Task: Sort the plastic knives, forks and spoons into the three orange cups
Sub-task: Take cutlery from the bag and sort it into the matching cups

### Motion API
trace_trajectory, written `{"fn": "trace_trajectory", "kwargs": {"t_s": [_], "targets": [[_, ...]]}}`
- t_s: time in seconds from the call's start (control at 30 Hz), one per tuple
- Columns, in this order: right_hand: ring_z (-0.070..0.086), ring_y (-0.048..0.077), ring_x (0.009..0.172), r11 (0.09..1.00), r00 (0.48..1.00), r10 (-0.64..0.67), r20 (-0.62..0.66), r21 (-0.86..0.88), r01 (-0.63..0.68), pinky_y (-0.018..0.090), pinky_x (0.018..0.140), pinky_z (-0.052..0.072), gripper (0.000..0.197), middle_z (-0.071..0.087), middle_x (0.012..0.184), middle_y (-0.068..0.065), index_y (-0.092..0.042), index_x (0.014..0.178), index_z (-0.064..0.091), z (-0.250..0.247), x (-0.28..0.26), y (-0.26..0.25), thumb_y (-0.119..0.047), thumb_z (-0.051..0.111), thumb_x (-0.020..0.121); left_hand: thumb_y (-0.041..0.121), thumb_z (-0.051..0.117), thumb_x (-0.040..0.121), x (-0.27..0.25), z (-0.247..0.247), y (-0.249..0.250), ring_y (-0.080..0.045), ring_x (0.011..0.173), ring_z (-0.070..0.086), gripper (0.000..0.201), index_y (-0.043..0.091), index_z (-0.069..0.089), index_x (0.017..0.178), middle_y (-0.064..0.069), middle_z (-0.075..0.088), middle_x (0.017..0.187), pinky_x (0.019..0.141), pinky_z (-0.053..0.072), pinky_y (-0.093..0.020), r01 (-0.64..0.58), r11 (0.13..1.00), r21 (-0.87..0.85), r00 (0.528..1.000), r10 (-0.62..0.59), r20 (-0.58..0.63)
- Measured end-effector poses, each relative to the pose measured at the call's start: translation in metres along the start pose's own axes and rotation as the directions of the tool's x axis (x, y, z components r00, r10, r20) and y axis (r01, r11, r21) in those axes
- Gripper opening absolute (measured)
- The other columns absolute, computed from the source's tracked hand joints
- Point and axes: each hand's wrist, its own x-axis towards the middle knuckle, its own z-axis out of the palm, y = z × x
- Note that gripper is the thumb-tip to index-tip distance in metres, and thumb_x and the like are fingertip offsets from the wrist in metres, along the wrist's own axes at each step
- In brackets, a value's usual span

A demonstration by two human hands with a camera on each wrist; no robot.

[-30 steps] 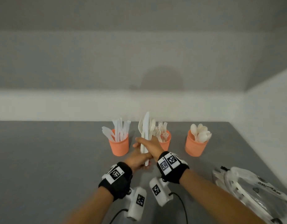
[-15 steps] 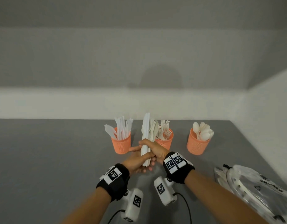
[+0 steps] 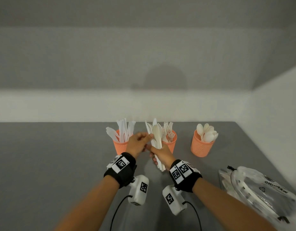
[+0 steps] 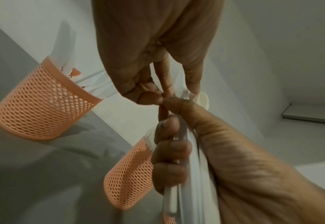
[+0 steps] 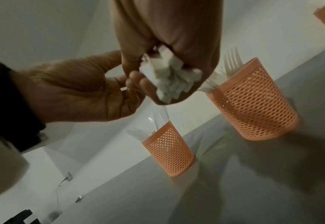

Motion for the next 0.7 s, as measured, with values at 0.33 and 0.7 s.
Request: {"fn": "trace_trajectory", "kwargs": {"t_s": [0.33, 0.7], "targets": [[0.056, 0.01, 0.043, 0.997, 0.992, 0.022, 0.127, 0.073, -0.031, 0.022, 0.042, 0.046, 0.017, 0.062, 0.062, 0.003, -0.017, 0.09, 0.059, -0.016, -0.011, -0.008, -0.034, 0.058, 0.09, 0.014, 0.058, 0.09, 0.013, -0.003, -0.006, -0.017, 0.059, 0.055, 0.016, 0.006, 0.06, 0.076, -0.011, 0.061, 0.073, 0.054, 0.052, -0.018, 0.041, 0.996, -0.082, 0.999, -0.042, -0.015], [0.06, 0.011, 0.056, 0.999, 1.0, 0.01, 0.02, 0.039, -0.011, 0.024, 0.05, 0.054, 0.012, 0.058, 0.07, 0.003, -0.017, 0.088, 0.056, -0.023, -0.009, -0.007, -0.028, 0.055, 0.092, 0.01, 0.037, 0.098, 0.012, 0.004, 0.005, -0.017, 0.056, 0.055, 0.014, 0.012, 0.048, 0.089, -0.005, 0.056, 0.066, 0.055, 0.047, -0.026, 0.044, 0.967, -0.249, 0.984, -0.084, -0.156]]}}
